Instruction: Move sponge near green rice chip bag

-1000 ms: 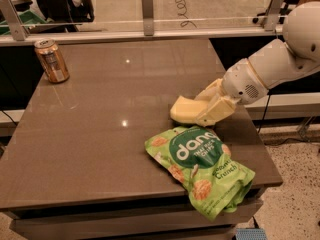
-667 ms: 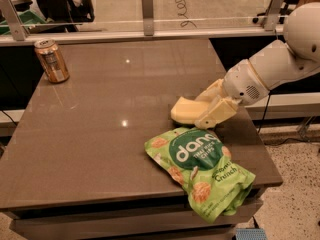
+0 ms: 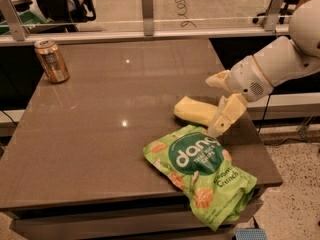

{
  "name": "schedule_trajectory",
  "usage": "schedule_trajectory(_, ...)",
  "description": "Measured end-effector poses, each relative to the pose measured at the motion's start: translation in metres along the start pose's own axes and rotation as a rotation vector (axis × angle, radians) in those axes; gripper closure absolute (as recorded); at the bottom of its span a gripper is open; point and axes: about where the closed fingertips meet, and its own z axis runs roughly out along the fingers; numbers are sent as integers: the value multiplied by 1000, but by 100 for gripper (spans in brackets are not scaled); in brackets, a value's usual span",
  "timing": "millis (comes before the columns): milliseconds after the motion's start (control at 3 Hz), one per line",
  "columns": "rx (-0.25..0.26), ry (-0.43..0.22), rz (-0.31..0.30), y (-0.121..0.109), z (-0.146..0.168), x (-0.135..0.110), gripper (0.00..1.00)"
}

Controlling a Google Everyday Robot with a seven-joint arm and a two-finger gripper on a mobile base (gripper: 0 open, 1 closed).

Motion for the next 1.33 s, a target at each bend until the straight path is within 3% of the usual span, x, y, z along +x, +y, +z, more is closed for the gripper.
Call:
schedule_trajectory(667, 158, -72, 40, -68, -61, 16, 0)
schedule_trajectory(1000, 263, -153, 65, -103, -100, 30, 0)
schedule_trajectory(1333, 269, -159, 56, -106, -103, 26, 0)
